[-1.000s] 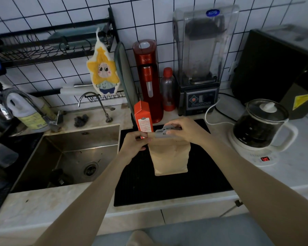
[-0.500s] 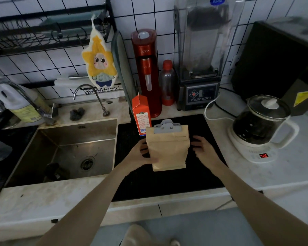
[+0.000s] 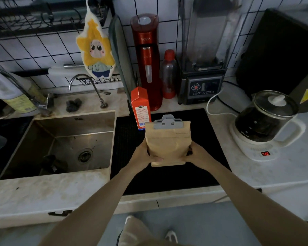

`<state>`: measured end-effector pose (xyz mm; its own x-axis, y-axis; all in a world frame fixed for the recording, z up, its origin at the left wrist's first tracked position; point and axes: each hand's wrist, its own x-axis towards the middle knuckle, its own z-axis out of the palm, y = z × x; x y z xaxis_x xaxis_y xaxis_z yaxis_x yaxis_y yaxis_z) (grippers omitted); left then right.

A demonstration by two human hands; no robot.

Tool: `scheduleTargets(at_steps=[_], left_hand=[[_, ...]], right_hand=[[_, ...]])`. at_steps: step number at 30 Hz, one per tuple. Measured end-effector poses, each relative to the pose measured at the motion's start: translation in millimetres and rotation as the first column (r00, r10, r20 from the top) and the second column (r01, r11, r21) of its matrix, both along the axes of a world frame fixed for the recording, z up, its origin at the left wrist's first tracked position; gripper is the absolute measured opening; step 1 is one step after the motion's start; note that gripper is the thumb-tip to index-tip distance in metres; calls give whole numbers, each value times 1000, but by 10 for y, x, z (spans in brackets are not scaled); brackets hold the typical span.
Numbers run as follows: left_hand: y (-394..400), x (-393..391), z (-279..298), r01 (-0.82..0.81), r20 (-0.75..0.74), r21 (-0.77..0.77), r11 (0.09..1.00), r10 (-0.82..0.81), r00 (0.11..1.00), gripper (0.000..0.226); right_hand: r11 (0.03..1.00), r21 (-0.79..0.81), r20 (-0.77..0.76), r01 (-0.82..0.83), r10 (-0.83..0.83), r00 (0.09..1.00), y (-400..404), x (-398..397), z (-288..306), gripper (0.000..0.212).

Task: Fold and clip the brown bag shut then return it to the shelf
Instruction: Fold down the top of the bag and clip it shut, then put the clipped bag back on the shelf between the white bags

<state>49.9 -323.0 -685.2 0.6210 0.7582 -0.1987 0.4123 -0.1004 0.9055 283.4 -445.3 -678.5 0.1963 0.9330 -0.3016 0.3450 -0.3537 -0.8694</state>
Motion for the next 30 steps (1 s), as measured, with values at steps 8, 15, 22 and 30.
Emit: scheduleTargets(at_steps=[8, 15, 22, 30], left_hand=[[-9, -57, 34, -76, 52, 29, 997, 75, 996, 85], [224, -165, 634, -132, 175, 84, 988, 116, 978, 72], [479, -297, 1384, -193, 302, 175, 966, 134, 944, 88], [711, -539, 2367, -286, 457, 256, 923, 145, 877, 73]], right_hand=[[994, 105, 121, -43, 30, 992, 3, 11, 115, 66], [966, 259, 61, -18, 2, 998, 228, -51, 648, 64], [911, 413, -77, 24, 8, 997, 477, -244, 1284, 63], [795, 606, -65, 14, 31, 997, 866, -480, 2319, 58]])
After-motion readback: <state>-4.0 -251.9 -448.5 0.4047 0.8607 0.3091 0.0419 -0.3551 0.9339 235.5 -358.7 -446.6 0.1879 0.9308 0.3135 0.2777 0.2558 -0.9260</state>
